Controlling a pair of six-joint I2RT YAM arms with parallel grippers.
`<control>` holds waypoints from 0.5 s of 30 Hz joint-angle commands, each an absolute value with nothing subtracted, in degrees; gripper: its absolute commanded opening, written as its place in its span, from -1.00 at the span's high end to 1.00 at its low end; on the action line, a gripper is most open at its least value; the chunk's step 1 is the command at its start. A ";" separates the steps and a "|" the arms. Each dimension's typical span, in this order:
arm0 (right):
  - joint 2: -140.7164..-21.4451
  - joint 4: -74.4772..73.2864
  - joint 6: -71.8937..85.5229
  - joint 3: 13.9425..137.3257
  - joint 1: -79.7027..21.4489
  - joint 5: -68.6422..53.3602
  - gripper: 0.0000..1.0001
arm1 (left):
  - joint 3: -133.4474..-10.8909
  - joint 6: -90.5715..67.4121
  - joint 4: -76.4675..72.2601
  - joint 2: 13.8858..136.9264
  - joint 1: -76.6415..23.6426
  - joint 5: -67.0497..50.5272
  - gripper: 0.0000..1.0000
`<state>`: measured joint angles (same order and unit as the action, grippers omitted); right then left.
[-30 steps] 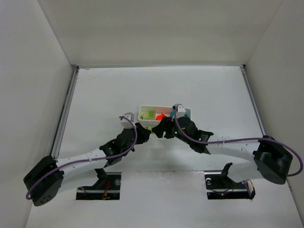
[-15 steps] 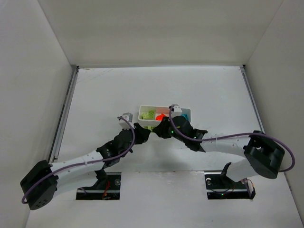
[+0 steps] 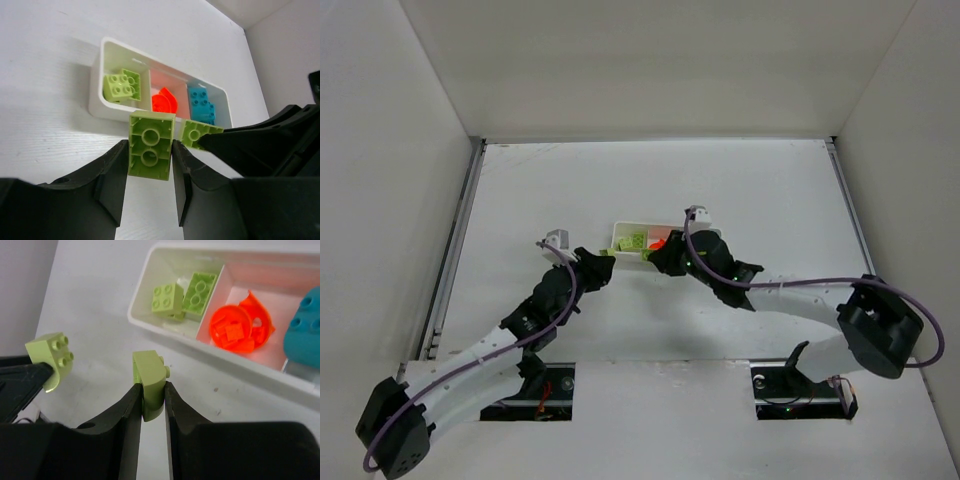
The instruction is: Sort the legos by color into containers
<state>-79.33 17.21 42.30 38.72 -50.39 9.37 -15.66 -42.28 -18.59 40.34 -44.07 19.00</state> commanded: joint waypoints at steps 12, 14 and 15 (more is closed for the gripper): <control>-96.14 12.49 32.88 59.40 -47.33 14.32 0.46 | -16.79 -39.38 -22.23 45.61 -41.00 18.72 0.62; -97.55 11.08 31.73 60.90 -47.41 16.08 0.46 | -16.70 -39.02 -22.50 45.79 -40.74 18.28 0.61; -97.99 10.81 31.29 61.26 -47.42 16.95 0.46 | -16.61 -38.94 -22.59 45.79 -40.56 18.02 0.61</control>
